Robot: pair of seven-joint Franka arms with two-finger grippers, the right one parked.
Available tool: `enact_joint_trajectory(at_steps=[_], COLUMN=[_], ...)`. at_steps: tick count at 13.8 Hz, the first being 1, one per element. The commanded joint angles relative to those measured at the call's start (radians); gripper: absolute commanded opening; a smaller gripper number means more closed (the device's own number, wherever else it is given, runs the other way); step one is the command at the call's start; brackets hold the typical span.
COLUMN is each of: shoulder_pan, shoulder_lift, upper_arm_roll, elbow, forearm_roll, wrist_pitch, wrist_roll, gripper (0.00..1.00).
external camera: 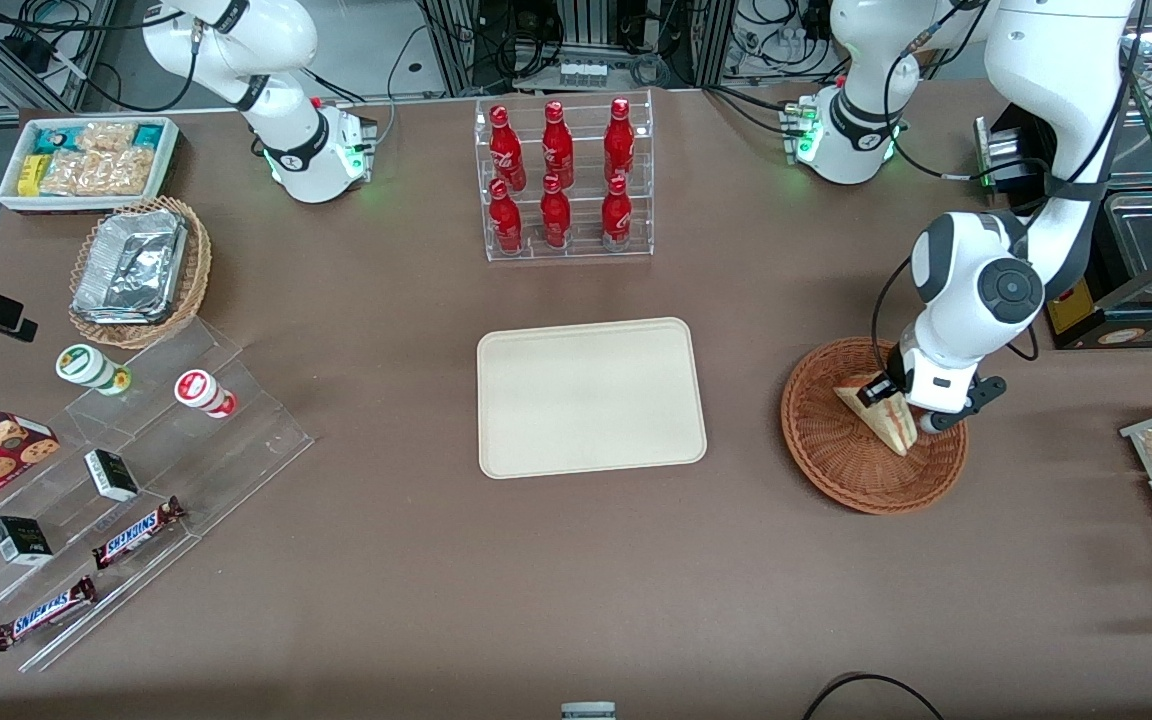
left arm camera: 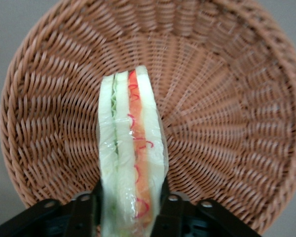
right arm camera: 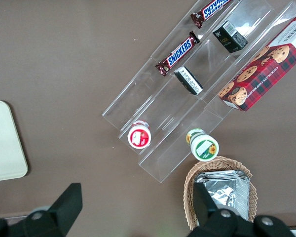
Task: Place sandwich from basket to tray
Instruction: 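Close the left gripper on the wrapped triangular sandwich, then lift the sandwich and carry it over the cream tray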
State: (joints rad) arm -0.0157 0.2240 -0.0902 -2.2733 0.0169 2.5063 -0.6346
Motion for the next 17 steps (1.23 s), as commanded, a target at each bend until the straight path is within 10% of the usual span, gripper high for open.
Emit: enact_joint_trajectory(at_steps=[1, 7, 17], shoulder_pan=[-0.006, -0.3, -0.618], shoulder_lift=[-0.081, -0.055, 0.219], upper_arm_roll=[-0.005, -0.01, -0.016], elbow=[0.107, 0.564, 0.638], forearm_roll=[0.015, 0.037, 0.015], wrist_pitch=[-0.206, -0.723, -0.454], wrist_roll=[-0.011, -0.075, -0.227], gripper=[0.0, 0.0, 0.0])
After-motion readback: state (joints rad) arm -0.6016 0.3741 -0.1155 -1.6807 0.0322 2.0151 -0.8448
